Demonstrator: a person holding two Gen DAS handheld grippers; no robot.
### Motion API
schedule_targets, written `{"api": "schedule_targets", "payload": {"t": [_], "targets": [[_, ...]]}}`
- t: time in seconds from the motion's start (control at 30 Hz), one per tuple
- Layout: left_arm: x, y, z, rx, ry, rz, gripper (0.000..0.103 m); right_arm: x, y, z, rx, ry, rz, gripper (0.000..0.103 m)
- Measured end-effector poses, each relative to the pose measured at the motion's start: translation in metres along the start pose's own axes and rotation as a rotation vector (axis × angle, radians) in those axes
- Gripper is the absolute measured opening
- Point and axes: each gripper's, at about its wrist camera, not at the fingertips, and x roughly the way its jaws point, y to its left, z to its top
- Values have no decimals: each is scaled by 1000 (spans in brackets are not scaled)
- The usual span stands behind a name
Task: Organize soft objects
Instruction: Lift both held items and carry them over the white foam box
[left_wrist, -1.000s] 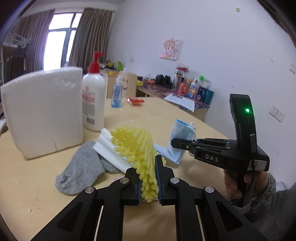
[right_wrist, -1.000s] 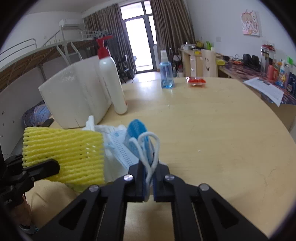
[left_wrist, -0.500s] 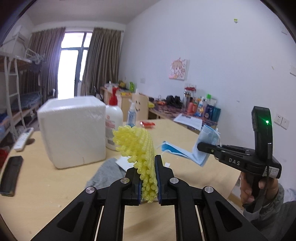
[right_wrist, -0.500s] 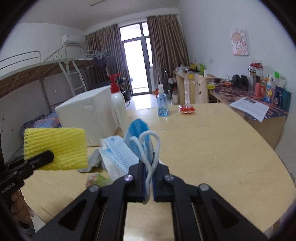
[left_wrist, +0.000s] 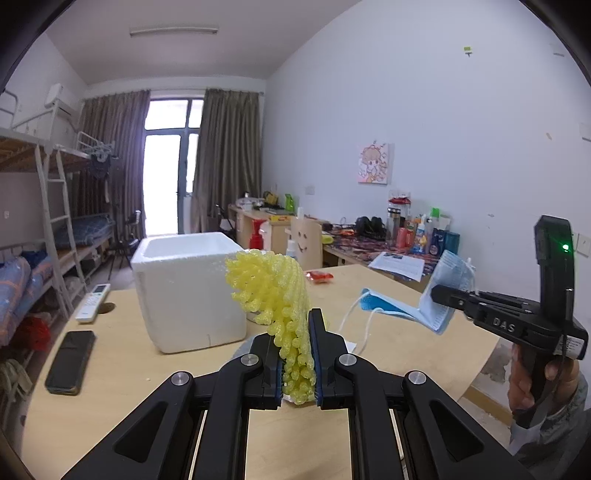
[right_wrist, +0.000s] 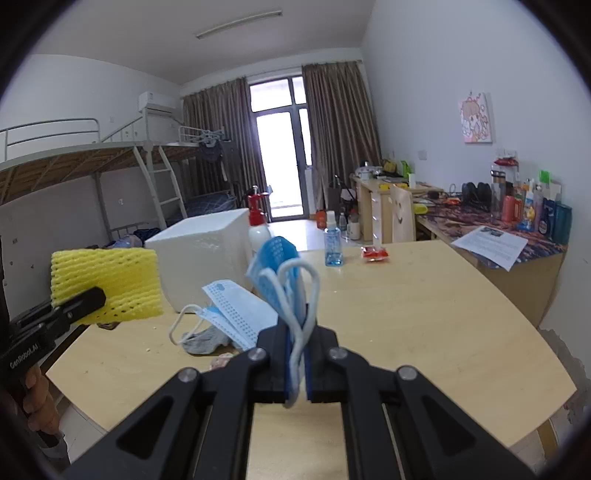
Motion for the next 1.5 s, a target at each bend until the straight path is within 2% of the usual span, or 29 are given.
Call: {"api": "schedule_targets", "payload": {"t": [0.4,0.8,1.1,1.5], "targets": [[-31,-7,1,15,-43,107,12,-29,11,-6,-28,-68,53,8],[-64,10,-5,4,-74,267,12,-26,41,-6,-89,-82,177,8],[-73,29,2,-2,-82,332,12,-13,78,2,-160,-78,263,8],[-60,53,16,-11,-80,347,12,9,97,25,-205,-67,289,8]]}}
